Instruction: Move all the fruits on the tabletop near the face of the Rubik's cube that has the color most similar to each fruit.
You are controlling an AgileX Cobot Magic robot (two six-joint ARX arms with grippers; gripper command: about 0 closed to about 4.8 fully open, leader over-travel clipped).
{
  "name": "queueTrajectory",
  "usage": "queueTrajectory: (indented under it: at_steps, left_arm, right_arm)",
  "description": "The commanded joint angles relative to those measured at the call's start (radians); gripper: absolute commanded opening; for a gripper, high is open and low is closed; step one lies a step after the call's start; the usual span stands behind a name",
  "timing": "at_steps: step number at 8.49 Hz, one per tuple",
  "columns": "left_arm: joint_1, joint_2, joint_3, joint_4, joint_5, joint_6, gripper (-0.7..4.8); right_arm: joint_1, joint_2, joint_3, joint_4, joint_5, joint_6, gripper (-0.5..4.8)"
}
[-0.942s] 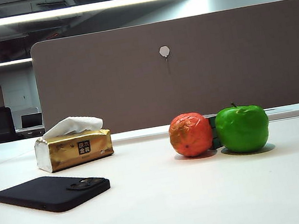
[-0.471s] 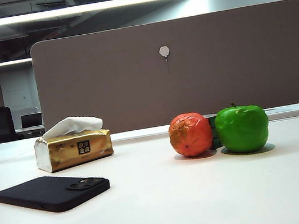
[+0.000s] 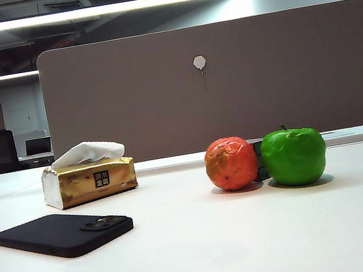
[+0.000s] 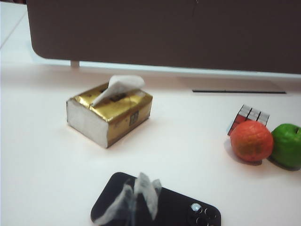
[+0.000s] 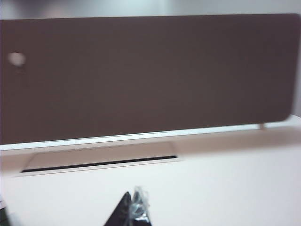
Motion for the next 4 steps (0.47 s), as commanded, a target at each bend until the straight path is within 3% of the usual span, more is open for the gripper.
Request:
queueTrajectory:
  at_steps: [1,3,4]
  left_arm:
    - [0.000,0.001,-0.129,0.148,0.006,0.004,-0.05]
    - [0.000,0.001,-0.156,0.190,0.006,0.005,-0.05]
    - [0.000,0.000,-0.211,0.283,0.029,0.048,-0.05]
  right_arm:
    - [-0.024,-0.001,0.000,0.017,-0.132,0.008,-0.01]
    - [-0.024,-0.001,0.000,0.016,-0.132,0.008,-0.01]
    - [-0.024,-0.001,0.000,0.011,-0.198,0.008,-0.01]
